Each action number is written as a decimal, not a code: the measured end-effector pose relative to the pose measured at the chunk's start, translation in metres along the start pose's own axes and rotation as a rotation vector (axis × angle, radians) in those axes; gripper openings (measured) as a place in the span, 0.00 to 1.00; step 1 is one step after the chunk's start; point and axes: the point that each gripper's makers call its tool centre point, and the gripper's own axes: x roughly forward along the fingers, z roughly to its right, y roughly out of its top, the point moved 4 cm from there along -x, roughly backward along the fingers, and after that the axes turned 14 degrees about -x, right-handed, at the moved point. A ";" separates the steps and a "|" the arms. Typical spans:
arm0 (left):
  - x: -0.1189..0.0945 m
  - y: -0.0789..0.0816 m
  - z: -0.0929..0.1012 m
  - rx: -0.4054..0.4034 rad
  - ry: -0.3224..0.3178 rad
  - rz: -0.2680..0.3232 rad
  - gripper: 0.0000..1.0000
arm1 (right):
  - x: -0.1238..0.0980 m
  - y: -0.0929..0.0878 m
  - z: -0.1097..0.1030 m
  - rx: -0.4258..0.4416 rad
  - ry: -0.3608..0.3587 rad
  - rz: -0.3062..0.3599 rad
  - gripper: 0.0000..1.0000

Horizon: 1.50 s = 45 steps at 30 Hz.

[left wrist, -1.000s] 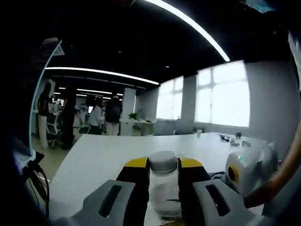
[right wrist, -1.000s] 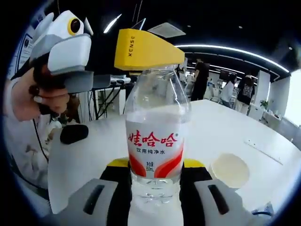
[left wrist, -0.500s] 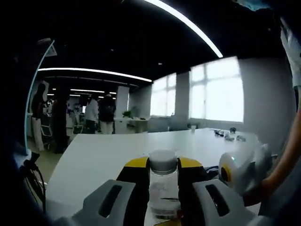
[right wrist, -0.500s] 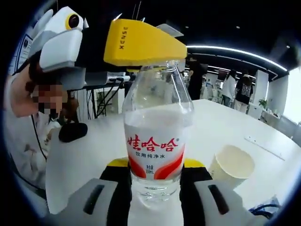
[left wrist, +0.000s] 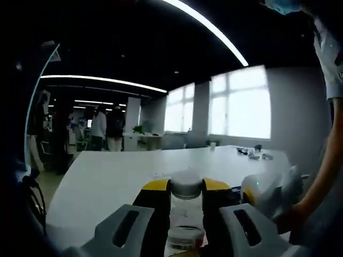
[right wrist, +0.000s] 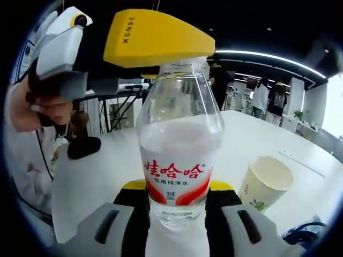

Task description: Arrange the tabletop items into an orderly group along one side of the table until the central work area is clear of visible clutter.

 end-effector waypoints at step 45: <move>0.005 -0.007 0.008 0.044 -0.025 0.003 0.21 | -0.004 -0.011 0.003 -0.014 -0.022 -0.018 0.39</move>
